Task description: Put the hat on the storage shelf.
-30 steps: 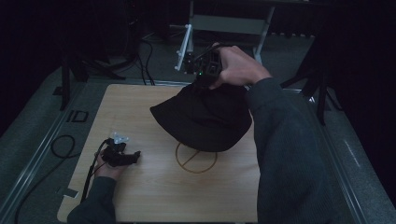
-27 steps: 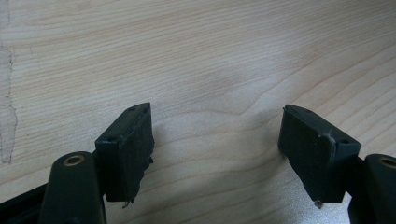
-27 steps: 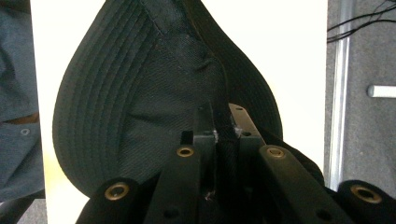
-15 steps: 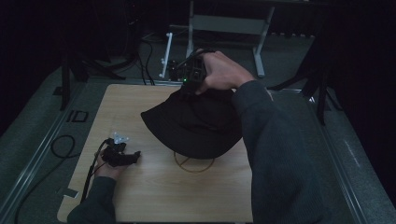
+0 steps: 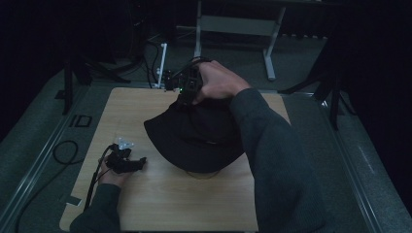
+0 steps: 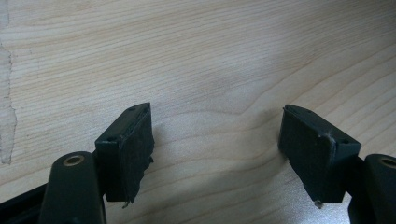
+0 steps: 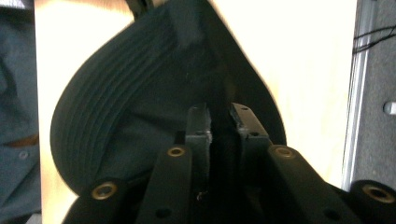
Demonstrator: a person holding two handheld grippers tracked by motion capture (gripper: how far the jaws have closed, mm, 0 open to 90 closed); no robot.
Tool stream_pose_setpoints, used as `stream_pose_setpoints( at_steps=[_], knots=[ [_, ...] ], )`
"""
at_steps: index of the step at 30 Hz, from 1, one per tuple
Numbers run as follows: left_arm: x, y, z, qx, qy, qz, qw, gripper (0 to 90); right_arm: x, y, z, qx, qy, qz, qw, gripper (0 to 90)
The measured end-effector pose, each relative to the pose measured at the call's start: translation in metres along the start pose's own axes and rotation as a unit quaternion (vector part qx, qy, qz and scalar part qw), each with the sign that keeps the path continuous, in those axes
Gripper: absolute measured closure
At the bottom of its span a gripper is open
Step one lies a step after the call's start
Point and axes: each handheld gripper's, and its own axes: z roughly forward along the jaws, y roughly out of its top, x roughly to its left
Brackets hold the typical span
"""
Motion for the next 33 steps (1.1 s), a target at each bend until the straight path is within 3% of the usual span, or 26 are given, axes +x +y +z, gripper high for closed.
stream_pose_setpoints(
  at_steps=[11, 16, 33],
  knots=[
    [0.000, 0.000, 0.000, 0.000, -0.001, 0.000, 1.0000, 26.8, -0.003, -0.001, -0.004, -0.023, 0.000, 0.013, 0.9997, 57.0],
    [0.000, 0.000, 0.000, 0.001, 0.000, 0.000, 1.0000, 26.8, -0.002, -0.004, -0.010, -0.034, 0.006, 0.017, 0.9992, 53.9],
    [0.000, 0.000, 0.000, 0.001, -0.001, 0.000, 1.0000, 26.8, -0.001, -0.019, -0.030, -0.072, -0.068, 0.032, 0.9946, 27.9]
  ],
)
